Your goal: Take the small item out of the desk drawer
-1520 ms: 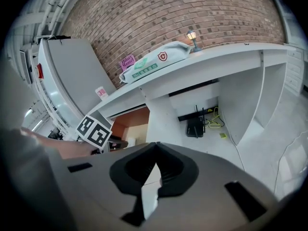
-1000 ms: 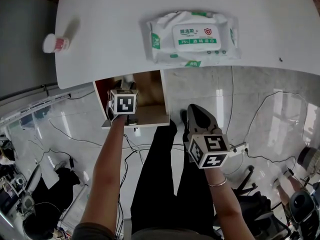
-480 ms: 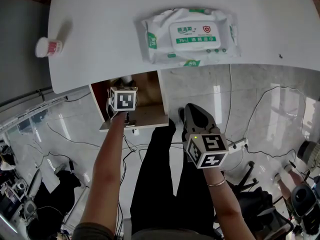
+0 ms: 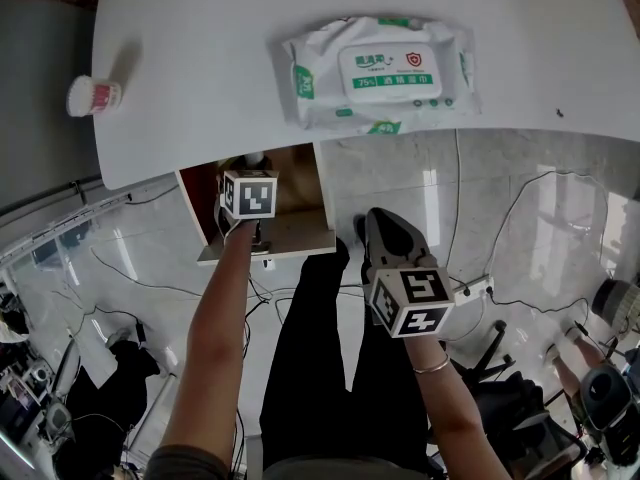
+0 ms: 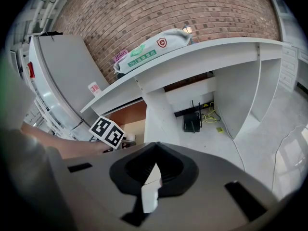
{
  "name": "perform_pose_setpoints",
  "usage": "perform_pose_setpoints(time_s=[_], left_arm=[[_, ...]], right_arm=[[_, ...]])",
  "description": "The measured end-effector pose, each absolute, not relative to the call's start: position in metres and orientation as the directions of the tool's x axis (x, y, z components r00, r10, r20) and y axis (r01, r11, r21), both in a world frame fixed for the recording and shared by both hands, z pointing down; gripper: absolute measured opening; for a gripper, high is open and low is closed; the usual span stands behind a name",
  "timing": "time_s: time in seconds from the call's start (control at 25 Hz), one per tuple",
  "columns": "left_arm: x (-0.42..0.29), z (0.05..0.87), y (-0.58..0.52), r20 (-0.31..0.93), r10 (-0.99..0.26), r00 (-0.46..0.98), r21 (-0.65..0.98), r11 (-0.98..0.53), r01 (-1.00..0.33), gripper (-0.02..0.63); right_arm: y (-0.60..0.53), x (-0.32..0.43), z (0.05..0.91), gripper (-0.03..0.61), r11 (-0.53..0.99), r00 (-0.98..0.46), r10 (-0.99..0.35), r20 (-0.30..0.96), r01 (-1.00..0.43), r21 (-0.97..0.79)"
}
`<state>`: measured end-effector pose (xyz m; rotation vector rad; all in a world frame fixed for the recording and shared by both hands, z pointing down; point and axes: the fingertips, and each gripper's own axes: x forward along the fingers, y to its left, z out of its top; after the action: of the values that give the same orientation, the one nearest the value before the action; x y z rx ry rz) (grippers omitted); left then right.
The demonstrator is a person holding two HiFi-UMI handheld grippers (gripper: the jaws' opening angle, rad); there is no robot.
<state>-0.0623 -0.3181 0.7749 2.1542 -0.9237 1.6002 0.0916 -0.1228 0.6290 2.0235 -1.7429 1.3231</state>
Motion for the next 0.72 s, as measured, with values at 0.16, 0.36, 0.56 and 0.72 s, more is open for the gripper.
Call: perform_pose_setpoints(time_s=[0.16, 0.36, 0.56, 0.72], left_arm=[[-0.062, 0.767, -0.318, 0.926, -0.335, 0.176, -0.154, -0.759, -0.633, 0.199], [-0.060, 0.749, -0.317, 0.913, -0.356, 0.199, -0.161, -0.762, -0.627, 0.196], [-0.059, 0.727, -0.314, 0.897, -0.381, 0.225, -0.165, -0.760, -0.628, 0.195], [-0.058, 0.708, -0.306, 0.887, -0.392, 0.243, -0.163, -0.760, -0.629, 0.193]], right_arm=[[-0.124, 0.090, 0.628, 0.006, -0.295, -0.080, -0.714, 0.695, -0.867, -0.403], [-0.128, 0.087, 0.623, 0.006, -0.268, -0.098, -0.715, 0.692, -0.876, -0.401], [-0.132, 0.083, 0.613, 0.006, -0.235, -0.118, -0.722, 0.682, -0.885, -0.401], [-0.134, 0.080, 0.602, 0.006, -0.202, -0.134, -0.729, 0.671, -0.895, -0.398]])
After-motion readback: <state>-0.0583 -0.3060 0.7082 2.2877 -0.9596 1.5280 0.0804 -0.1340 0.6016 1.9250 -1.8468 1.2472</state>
